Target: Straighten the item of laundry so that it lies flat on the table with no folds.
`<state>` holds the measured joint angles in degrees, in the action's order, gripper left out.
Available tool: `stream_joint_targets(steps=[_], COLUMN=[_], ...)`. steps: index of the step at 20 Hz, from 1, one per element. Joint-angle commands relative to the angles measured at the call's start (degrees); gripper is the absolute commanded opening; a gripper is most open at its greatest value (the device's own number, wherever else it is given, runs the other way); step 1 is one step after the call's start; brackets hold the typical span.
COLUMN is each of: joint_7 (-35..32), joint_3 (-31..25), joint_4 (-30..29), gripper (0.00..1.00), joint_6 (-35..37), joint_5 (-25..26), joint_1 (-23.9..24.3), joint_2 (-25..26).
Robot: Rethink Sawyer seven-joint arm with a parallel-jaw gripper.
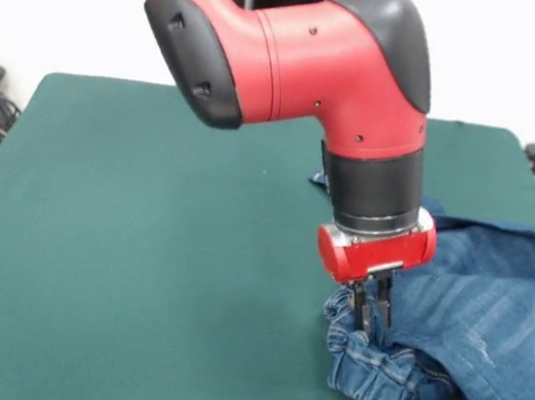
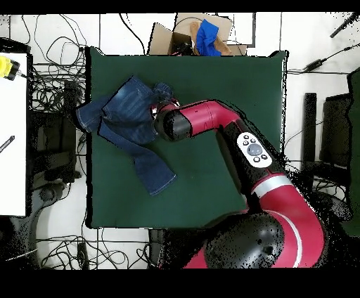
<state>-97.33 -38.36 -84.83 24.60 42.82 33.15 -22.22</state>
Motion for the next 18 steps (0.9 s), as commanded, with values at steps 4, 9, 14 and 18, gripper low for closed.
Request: stream_joint_targets(steps=[4, 9, 14, 18], joint_7=[6.11, 15.28, 22.18, 22.66], joint_3=[4.26, 0.99, -2.46, -2.64], joint_4=[-17.77, -15.07, -10.51, -11.39], gripper=[0.00, 0.00, 0.00, 0.00], joint_6=[9.77, 16.54, 23.15, 24.23], joint_5=[-1.72, -3.90, -3.88, -2.07], joint_1=[4.83, 10.81, 14.00, 14.84], joint_2=[-20.62, -22.84, -21.91, -19.68])
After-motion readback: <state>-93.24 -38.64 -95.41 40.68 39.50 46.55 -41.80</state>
